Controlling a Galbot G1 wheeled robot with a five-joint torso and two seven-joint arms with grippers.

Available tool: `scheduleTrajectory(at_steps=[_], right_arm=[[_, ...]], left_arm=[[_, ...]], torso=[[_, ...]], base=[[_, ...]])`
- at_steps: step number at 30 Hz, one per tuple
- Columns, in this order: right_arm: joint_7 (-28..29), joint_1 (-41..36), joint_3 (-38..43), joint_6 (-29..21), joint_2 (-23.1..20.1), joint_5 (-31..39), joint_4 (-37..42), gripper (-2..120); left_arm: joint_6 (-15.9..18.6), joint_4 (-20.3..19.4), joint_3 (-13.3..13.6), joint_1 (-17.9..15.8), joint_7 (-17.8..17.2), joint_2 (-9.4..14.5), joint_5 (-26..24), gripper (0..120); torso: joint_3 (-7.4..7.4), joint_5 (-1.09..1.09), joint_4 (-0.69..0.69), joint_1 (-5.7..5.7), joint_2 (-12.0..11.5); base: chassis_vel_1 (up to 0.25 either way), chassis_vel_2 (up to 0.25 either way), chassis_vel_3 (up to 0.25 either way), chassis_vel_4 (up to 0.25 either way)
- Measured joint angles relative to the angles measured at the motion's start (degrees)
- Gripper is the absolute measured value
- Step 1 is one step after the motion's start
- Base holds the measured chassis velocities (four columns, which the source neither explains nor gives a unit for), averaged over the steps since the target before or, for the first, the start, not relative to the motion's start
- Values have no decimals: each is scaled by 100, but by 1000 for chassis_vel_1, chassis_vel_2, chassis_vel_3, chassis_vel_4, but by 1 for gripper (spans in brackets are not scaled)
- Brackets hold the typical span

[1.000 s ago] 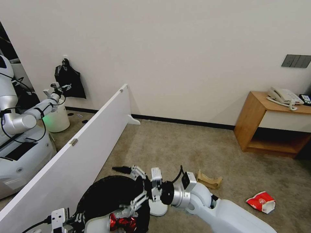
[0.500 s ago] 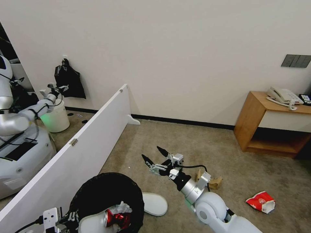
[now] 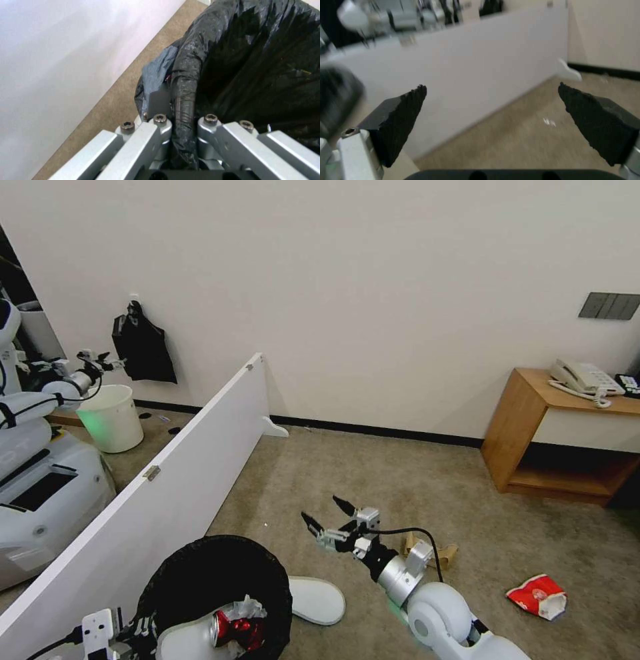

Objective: Pick up the trash bin, then pick up the garbage from the floor and place it into the trash bin.

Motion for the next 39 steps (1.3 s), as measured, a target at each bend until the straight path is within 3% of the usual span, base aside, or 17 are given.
scheduleTrajectory(at_steps=[9,15,24,39], right_arm=[[172,-10,-151,-971,9,-918,-379,100],[88,13,-430,-1219,269,-1110,-817,100],[66,48,-599,-1361,762,-1627,-1408,100],[75,-6,-366,-1471,907,-2234,-2086,100]], left_arm=[[-6,-24,10,7,-2,31,-24,4],[-8,-58,10,23,-4,16,-20,4],[-18,-112,13,42,3,-27,-7,4],[-24,-145,30,51,16,-14,-8,4]], torso=[[0,-1,-1,0,0],[0,0,0,0,0],[0,0,0,0,0],[0,0,-1,0,0]], base=[[0,0,0,0],[0,0,0,0],[0,0,0,0],[0,0,0,0]])
